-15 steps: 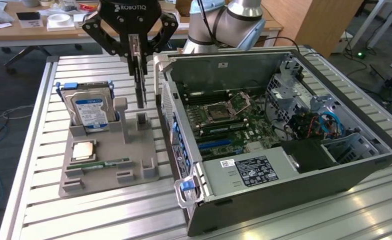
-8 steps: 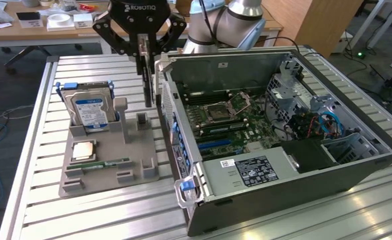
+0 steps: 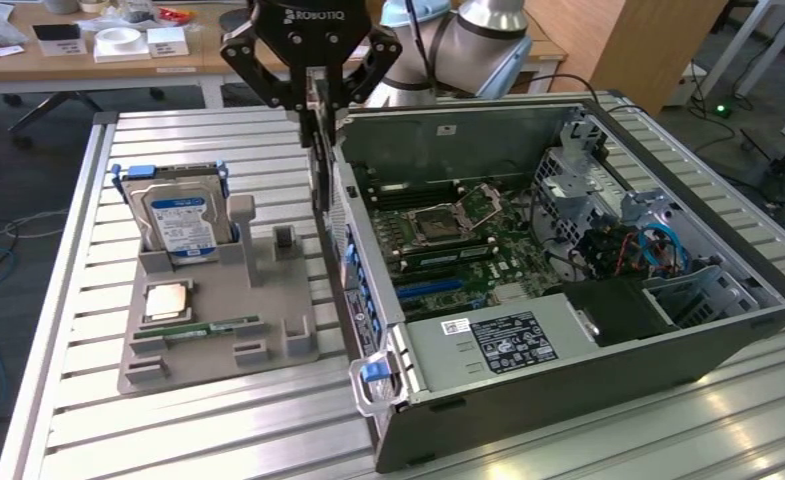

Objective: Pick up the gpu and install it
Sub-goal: 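Pick up the gpu and move the gpu toward the slot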

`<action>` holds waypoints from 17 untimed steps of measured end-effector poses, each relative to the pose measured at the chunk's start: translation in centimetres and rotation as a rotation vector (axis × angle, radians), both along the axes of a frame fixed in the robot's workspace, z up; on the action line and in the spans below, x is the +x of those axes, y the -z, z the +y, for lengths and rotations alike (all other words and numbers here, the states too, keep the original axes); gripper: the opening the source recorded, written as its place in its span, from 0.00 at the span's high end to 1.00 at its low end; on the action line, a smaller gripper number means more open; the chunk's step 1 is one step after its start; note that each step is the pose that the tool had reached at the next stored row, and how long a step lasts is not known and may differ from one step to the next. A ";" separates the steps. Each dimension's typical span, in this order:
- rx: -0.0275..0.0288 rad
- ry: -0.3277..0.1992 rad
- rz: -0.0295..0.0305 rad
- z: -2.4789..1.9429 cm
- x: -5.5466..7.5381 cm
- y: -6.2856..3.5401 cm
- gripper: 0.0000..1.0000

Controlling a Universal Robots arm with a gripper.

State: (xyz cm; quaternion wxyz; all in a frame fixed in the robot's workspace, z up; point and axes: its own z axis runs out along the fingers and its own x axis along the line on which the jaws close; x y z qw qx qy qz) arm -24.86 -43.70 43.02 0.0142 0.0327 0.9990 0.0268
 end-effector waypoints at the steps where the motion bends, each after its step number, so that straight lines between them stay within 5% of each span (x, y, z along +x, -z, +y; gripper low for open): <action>1: 0.0004 0.000 0.0000 0.00 0.3 0.00 0.74; 17: 0.0034 0.000 0.0001 0.01 6.5 0.00 0.74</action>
